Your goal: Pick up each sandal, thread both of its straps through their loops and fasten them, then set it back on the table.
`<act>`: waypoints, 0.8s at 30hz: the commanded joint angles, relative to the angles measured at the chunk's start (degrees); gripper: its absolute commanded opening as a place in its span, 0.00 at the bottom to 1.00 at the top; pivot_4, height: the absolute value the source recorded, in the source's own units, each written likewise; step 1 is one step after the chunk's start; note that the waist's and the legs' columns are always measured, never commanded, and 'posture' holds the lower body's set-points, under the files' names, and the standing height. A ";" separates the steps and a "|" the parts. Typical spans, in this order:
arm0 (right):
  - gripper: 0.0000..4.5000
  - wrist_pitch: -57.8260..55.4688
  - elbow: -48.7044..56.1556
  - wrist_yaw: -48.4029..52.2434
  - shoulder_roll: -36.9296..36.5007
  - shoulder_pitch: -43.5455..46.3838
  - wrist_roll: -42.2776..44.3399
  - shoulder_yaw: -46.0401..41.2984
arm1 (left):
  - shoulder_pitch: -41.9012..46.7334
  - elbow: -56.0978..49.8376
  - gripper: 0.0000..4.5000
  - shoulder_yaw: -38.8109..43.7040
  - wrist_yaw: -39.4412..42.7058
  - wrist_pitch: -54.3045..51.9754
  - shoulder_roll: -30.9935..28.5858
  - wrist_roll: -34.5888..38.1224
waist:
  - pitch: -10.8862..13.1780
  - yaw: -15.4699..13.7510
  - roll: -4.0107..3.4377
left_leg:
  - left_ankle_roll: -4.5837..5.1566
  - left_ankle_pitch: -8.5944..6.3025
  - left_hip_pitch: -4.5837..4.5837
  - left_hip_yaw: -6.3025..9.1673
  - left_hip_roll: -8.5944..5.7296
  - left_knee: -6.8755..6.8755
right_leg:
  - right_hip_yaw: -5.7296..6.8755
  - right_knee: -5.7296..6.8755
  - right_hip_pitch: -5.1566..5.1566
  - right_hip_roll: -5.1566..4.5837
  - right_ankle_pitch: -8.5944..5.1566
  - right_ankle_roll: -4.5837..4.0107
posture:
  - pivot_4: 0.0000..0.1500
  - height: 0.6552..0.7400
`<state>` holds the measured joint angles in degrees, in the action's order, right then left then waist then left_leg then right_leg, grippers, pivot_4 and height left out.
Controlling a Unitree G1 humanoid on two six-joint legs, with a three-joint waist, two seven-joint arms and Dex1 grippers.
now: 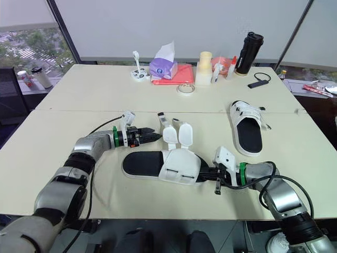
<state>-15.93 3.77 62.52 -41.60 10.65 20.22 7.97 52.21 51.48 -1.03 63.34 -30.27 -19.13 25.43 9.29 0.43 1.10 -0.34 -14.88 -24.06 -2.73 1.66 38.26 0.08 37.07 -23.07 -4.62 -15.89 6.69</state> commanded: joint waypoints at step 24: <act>0.00 1.48 -0.39 -5.55 5.75 -4.00 -6.23 3.52 | 11.86 18.97 0.12 22.11 -13.93 -2.49 9.73 3.13 | -0.20 0.59 0.38 | -0.02 -0.02 0.76 0.01 0.12 -0.16 | 0.00 0.00 0.63 0.04 -0.05 -0.09 | 1.00 1.00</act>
<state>-12.10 4.71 57.23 -36.36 8.40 16.39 8.53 62.10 70.99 20.02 49.44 -33.57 -9.47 28.13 9.09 1.02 1.49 -0.37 -14.90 -23.30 -2.73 1.78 38.09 0.09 37.07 -22.43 -4.58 -15.94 6.60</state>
